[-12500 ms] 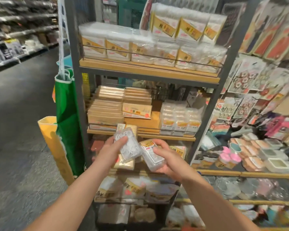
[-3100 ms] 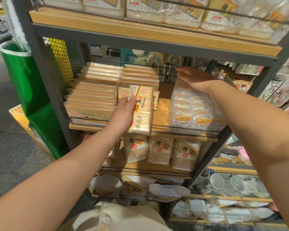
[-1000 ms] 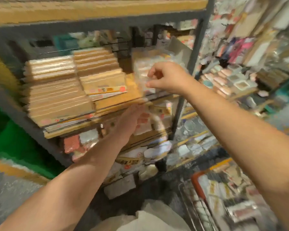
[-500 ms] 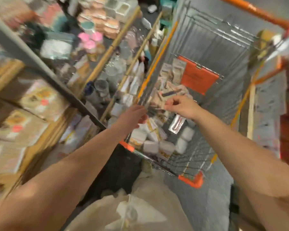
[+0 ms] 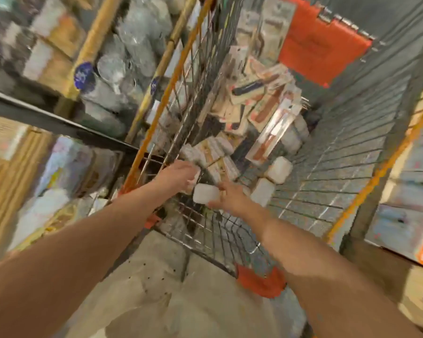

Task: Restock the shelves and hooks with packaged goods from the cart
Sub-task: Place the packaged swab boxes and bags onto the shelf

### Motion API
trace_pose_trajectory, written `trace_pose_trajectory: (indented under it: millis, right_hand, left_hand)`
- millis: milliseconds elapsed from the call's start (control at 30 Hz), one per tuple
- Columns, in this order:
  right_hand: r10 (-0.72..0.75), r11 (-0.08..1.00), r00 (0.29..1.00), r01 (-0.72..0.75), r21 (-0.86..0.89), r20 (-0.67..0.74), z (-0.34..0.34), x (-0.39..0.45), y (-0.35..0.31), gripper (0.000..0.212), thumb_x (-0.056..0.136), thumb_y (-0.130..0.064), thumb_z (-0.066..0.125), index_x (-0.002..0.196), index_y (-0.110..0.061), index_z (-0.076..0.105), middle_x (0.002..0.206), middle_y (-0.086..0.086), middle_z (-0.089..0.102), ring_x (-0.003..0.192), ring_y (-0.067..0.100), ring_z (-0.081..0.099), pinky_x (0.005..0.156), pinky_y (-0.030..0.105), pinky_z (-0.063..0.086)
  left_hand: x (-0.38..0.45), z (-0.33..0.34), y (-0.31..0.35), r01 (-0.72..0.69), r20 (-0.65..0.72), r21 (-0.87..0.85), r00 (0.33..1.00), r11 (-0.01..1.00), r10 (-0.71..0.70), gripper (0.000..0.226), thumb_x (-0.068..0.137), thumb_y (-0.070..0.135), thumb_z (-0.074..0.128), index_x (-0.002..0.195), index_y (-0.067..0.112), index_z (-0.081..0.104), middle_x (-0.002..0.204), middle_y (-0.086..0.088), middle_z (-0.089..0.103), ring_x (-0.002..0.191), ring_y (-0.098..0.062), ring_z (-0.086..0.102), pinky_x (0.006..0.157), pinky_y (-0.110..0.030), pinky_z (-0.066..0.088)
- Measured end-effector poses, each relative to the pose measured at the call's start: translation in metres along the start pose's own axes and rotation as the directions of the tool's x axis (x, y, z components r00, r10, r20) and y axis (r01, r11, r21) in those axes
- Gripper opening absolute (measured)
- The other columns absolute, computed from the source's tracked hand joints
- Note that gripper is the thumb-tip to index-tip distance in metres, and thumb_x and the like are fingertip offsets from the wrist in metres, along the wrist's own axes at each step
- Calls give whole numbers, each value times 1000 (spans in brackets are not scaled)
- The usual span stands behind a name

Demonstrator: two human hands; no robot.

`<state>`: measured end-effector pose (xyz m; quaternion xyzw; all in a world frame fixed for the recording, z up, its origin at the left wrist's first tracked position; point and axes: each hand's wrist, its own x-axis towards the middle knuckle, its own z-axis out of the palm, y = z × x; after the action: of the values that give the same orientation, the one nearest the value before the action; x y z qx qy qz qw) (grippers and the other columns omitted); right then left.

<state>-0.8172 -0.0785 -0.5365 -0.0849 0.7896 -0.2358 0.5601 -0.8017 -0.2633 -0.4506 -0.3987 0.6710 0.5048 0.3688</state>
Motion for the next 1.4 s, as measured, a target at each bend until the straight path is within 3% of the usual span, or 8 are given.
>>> trace_pose_trajectory:
  millis: [233, 400, 567, 667, 1000, 1100, 1200, 1400]
  right_hand:
    - [-150, 891, 983, 87, -445, -108, 44, 58, 17, 90, 75, -56, 73, 151, -35, 28, 159, 5, 18, 145, 30, 19, 119, 45, 20]
    - [-258, 855, 932, 98, -510, -254, 38, 65, 17, 69, 82, -45, 68, 143, -32, 38, 139, -3, 48, 129, 23, 43, 109, 38, 24]
    - [-16, 980, 964, 67, 186, -264, -5, 39, 4, 67, 77, -31, 80, 138, -24, 53, 132, -3, 56, 121, 17, 52, 96, 29, 41]
    - [9, 724, 990, 90, 684, -139, -25, 23, 10, 63, 76, -16, 79, 136, -16, 57, 132, 3, 59, 117, 20, 58, 93, 32, 49]
    - [47, 403, 996, 47, 914, -72, -26, 11, 28, 31, 95, -25, 59, 118, -5, 64, 115, 12, 67, 113, 33, 61, 101, 47, 49]
    - [277, 657, 913, 47, 753, -299, -26, 19, 43, 40, 93, -37, 63, 124, -12, 63, 125, 9, 63, 109, 20, 61, 95, 33, 48]
    - [276, 961, 902, -252, 113, -333, -17, 27, 60, 77, 75, -58, 71, 141, -24, 49, 137, 6, 55, 126, 26, 49, 102, 39, 41]
    - [116, 894, 946, -231, -383, -302, -2, 34, 74, 77, 69, -53, 76, 133, -21, 45, 138, 5, 50, 141, 27, 24, 115, 56, 9]
  left_hand:
    - [20, -15, -23, 47, -44, 151, 998, 987, -41, 27, 96, 39, 52, 118, 26, 59, 119, 0, 61, 112, -20, 56, 103, -43, 44]
    - [26, -14, -26, 24, -20, 124, 1000, 992, -22, 32, 96, 37, 53, 126, 25, 56, 120, 1, 59, 110, -17, 55, 95, -36, 45]
    - [22, -10, -22, -18, 14, 105, 1000, 994, 17, 54, 94, 41, 59, 142, 24, 42, 138, 2, 48, 115, -15, 50, 83, -26, 40]
    - [21, -9, -17, -12, 46, 71, 999, 997, 9, 69, 91, 48, 62, 150, 28, 32, 150, 3, 40, 133, -20, 43, 101, -34, 35]
    - [32, 1, -19, 91, 218, -1, 972, 996, -89, 27, 88, 41, 67, 110, 24, 63, 110, 2, 70, 102, -16, 65, 94, -40, 53]
    - [37, -2, -22, 111, 77, 60, 990, 992, -116, 33, 88, 43, 67, 110, 19, 61, 107, -1, 67, 99, -19, 65, 89, -38, 56]
    - [41, -6, -22, 115, -33, 103, 993, 988, -112, 37, 88, 45, 67, 111, 18, 57, 103, -3, 64, 97, -21, 65, 87, -37, 57]
    - [48, -6, -26, 110, -50, 128, 993, 986, -105, 42, 84, 50, 67, 110, 17, 60, 109, -7, 65, 100, -25, 65, 90, -45, 56]
